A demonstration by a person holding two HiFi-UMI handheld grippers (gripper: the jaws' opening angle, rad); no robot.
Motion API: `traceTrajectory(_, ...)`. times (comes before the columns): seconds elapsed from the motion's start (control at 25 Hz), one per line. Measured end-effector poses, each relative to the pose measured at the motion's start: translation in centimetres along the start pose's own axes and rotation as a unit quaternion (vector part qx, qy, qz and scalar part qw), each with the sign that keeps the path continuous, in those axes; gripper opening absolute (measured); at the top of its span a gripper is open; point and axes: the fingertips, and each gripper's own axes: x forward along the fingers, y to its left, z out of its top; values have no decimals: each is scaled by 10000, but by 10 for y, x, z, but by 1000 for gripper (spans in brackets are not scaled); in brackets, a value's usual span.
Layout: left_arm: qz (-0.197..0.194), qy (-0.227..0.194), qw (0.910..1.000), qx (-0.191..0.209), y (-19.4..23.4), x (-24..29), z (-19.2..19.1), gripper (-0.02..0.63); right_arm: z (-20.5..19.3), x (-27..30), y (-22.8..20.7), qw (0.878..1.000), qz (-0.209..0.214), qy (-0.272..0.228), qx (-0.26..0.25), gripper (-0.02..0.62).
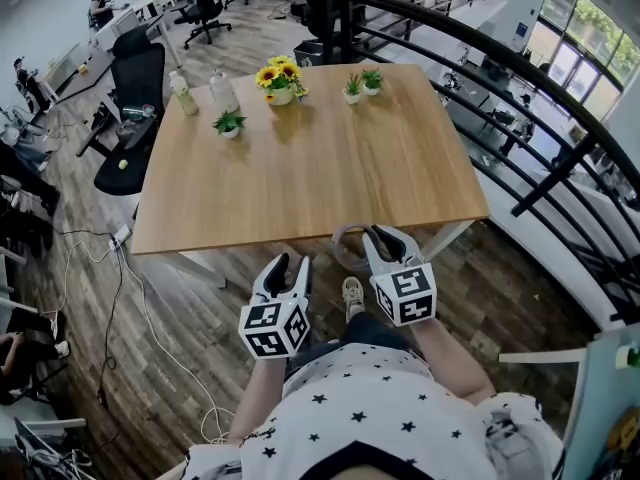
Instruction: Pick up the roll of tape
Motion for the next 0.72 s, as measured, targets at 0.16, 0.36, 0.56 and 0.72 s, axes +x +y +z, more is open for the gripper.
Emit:
traceTrajectory(0.16, -18, 5, 10000, 2, -1, -1, -2, 166, -2, -2, 1, 10000, -22, -13, -9, 64)
traceTrajectory(0.36, -11, 12, 10000, -13, 2, -3, -4, 166, -4, -1, 5, 10000, -7, -28, -17, 64)
traceTrajectory(0.56, 0, 23, 10000, -50, 1, -3, -3, 166, -3, -1, 3, 10000, 16, -47, 27, 64)
traceTrajectory(0.72, 24, 33, 10000, -63, 4, 1, -2, 166, -2, 4, 2, 10000, 24, -54, 29, 64)
